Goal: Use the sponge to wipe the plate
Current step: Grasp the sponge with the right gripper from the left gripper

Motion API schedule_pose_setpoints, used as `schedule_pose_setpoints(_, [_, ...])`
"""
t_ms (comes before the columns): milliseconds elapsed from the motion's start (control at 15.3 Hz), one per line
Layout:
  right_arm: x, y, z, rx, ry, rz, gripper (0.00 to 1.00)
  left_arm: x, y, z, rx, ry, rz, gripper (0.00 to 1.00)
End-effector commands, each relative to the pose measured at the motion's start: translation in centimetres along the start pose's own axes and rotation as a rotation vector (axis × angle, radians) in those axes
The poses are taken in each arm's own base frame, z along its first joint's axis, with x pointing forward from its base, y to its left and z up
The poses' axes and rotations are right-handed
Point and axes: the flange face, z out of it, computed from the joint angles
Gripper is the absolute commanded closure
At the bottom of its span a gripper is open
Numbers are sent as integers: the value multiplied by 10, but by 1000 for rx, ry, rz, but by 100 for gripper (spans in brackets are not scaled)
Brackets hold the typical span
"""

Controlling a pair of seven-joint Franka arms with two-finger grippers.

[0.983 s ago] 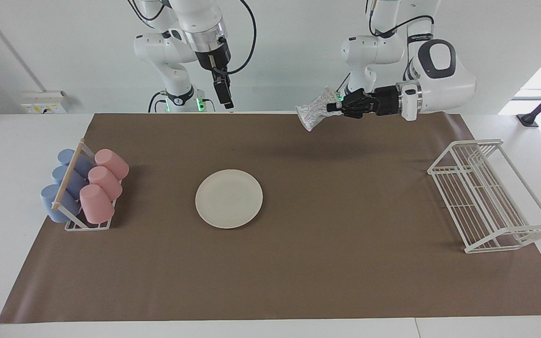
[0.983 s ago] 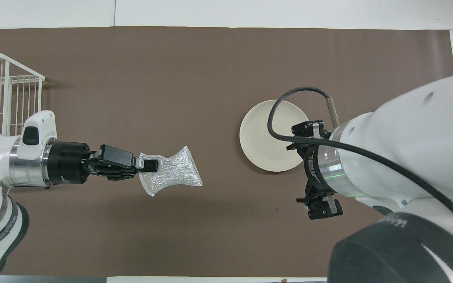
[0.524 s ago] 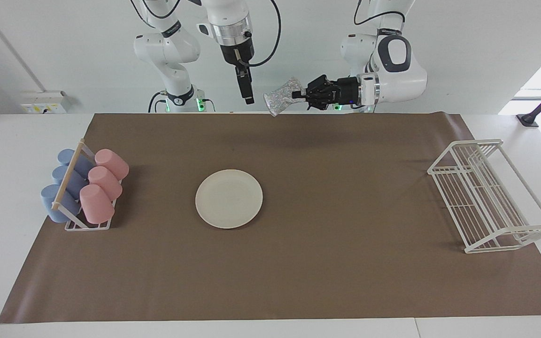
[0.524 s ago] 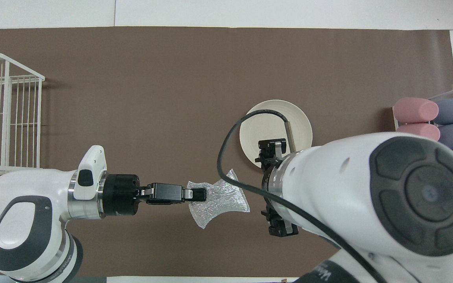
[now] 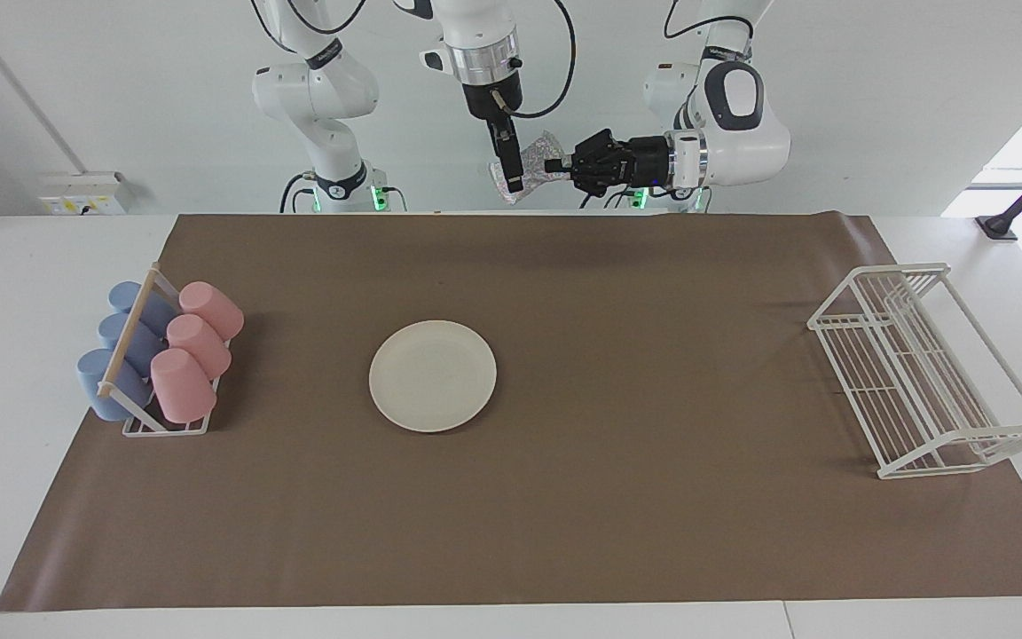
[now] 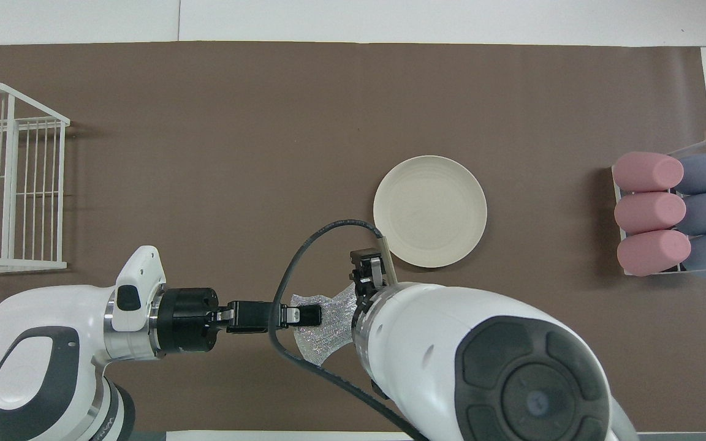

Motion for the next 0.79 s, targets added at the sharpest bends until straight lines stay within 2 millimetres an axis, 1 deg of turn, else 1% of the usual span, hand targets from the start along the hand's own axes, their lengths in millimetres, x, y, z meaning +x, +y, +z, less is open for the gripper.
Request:
schedule_pose_setpoints(0, [-6, 12, 8, 39, -21, -5, 0, -7, -1, -7, -36, -5, 6, 100])
schedule_pose_setpoints(131, [-8, 9, 9, 75, -41, -3, 0, -7, -1, -8, -39, -8, 6, 100])
schedule_pose_setpoints(262, [-10, 11, 11, 75, -42, -6, 0, -7, -1, -9, -42, -10, 3, 100])
schedule_pose_setpoints(328, [-10, 11, 13, 71, -40, -6, 9, -8, -1, -9, -43, -15, 5, 100])
schedule_pose_setpoints(393, [-11, 12, 12, 69, -37, -23, 40, -7, -1, -8, -43, -15, 5, 100])
schedule_pose_setpoints(459, [-11, 12, 12, 71, -37, -51, 70, -7, -1, -9, -43, -14, 3, 100])
schedule_pose_setpoints(655, [-10, 11, 11, 70, -34, -92, 98, -7, -1, -9, -41, -16, 4, 100])
schedule_pose_setpoints(721, [-10, 11, 10, 72, -35, -98, 100, -7, -1, -9, -41, -16, 2, 100])
